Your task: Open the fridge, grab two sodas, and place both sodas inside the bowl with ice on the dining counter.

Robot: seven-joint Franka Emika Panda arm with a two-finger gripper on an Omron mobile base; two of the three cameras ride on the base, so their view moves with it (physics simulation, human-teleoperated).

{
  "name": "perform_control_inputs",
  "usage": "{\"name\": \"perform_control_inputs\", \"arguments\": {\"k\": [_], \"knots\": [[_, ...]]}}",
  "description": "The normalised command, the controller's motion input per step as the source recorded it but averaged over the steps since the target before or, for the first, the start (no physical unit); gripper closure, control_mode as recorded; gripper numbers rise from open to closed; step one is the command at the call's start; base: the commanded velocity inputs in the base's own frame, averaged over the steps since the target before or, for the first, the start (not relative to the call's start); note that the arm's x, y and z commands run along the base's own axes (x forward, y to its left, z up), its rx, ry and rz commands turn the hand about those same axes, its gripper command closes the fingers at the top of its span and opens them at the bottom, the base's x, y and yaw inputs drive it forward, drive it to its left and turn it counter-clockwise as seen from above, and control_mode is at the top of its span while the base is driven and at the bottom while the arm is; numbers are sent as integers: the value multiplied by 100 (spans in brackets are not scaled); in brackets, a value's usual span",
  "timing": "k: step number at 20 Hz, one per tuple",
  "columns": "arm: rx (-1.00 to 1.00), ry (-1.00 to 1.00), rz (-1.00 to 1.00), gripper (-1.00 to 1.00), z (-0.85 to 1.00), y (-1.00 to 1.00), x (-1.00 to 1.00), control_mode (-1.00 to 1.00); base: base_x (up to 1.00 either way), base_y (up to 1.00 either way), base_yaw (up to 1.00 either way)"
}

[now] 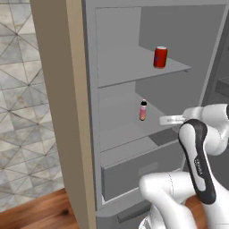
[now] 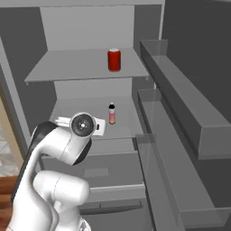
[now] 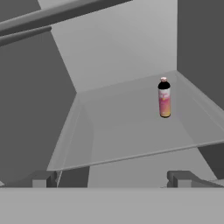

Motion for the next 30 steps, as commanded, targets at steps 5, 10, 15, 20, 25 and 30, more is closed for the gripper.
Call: {"name": "perform_control_inputs", "arguments": {"k": [5, 10, 15, 20, 25, 30], "knots": [[0, 0, 0, -100, 0, 1, 29, -100, 0, 0, 0], [-1, 0, 0, -100, 5, -7, 48, -100, 0, 0, 0], [0, 0, 0, -100, 0, -18, 54, -100, 0, 0, 0], [0, 0, 0, -100, -10, -25, 53, -100, 0, 0, 0], [0, 0, 0, -100, -5, -25, 38, -100, 0, 0, 0], [0, 0, -4, -100, 0, -3, 7, -100, 0, 0, 0]]}}
